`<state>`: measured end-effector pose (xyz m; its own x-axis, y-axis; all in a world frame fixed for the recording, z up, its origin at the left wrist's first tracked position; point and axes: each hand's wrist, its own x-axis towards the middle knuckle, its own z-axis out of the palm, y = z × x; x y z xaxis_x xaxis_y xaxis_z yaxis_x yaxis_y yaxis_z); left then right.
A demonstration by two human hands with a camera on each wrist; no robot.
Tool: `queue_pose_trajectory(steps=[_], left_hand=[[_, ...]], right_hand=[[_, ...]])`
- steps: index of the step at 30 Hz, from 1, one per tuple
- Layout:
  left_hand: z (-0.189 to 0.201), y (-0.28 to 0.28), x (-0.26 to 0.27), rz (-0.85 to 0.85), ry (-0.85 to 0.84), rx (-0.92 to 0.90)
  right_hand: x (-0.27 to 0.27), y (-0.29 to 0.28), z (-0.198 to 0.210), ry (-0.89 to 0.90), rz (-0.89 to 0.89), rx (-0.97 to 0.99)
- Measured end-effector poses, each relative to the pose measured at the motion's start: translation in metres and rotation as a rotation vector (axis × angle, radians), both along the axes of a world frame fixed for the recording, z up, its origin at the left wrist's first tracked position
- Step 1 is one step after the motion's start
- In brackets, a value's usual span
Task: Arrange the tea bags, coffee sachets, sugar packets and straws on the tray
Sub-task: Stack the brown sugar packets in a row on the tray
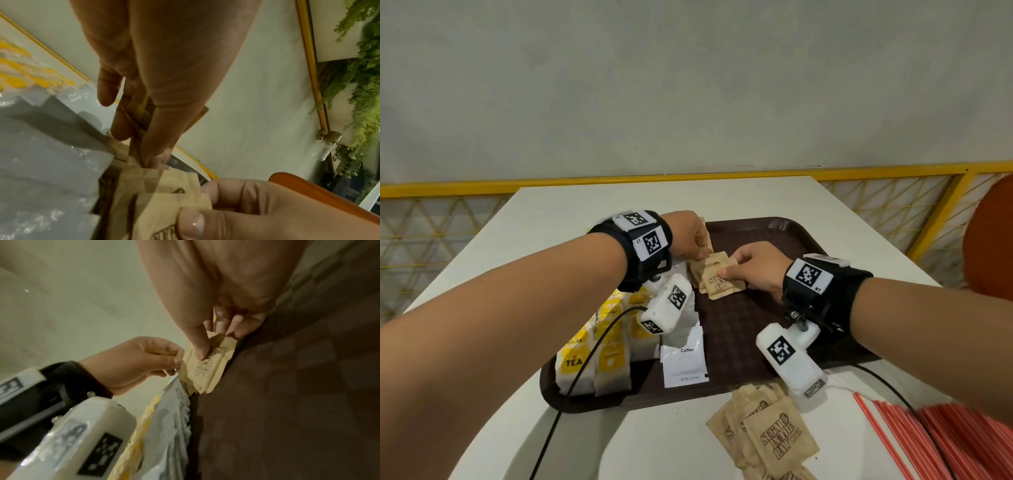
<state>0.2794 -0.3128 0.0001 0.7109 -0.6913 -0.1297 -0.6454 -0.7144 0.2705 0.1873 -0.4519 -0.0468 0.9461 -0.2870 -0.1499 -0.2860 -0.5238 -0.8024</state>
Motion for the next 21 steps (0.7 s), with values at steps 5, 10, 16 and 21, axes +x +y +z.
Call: queue_pose_trajectory(steps=[5,10,16,21], left_hand=[[-0.004,-0.002,0.004,0.018,-0.042,0.076],[-0.004,-0.002,0.008,0.082,-0.060,0.055],[0.005,0.003,0.003,0.061,-0.046,0.054],[0.001,0.001,-0.003,0.030,-0.035,0.086]], right_hand=[[-0.001,-0.002,0.004,0.003,0.041,-0.045],[-0.002,-0.003,0.008,0.041,0.094,-0.051],[0.000,-0.003,0.008,0.083,0.096,0.004],[-0.002,-0.001,0.012,0.095,0.078,0.110]])
